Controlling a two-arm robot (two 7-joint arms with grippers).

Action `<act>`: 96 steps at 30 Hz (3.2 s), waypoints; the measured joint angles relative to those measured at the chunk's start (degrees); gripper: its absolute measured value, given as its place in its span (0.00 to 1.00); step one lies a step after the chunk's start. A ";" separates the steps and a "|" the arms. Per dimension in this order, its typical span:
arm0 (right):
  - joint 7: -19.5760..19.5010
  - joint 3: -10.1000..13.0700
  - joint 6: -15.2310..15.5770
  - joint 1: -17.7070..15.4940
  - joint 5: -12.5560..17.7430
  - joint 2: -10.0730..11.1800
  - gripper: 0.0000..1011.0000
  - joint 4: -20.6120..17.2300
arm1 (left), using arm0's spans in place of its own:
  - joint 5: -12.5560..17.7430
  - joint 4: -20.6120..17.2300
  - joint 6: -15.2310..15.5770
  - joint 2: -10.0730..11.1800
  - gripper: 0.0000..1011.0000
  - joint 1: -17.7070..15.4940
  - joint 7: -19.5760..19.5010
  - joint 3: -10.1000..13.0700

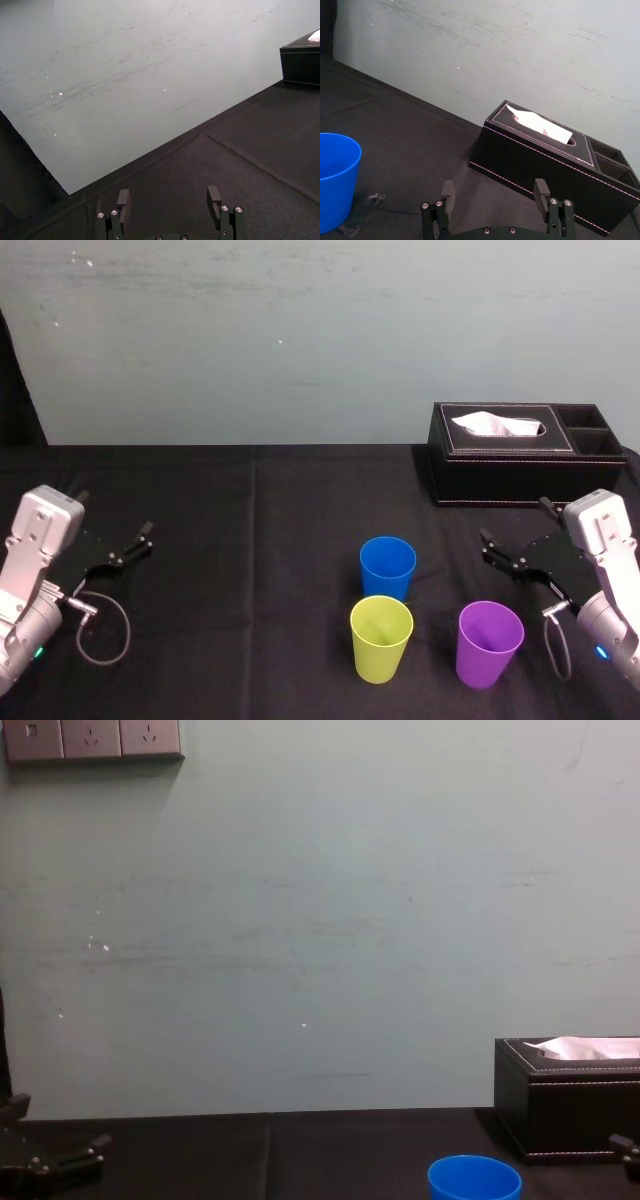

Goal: Stack the three plastic cups sequentially using one hand.

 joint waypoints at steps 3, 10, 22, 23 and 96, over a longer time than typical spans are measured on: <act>0.00 0.00 0.00 0.00 0.00 0.00 0.99 0.00 | 0.00 0.00 0.00 0.00 0.99 0.00 0.00 0.00; 0.00 0.00 0.00 0.00 0.00 0.00 0.99 0.00 | 0.00 0.00 0.00 0.00 0.99 0.00 0.00 0.00; 0.00 0.00 0.00 0.00 0.00 0.00 0.99 0.00 | 0.00 0.00 0.00 0.00 0.99 0.00 0.00 0.00; 0.00 0.00 0.00 0.00 0.00 0.00 0.99 0.00 | 0.00 0.00 0.00 0.00 0.99 0.00 0.00 0.00; -0.42 1.30 -0.19 -0.05 -0.85 -0.84 0.99 -0.69 | 0.00 0.00 0.00 0.00 0.99 0.00 0.00 0.00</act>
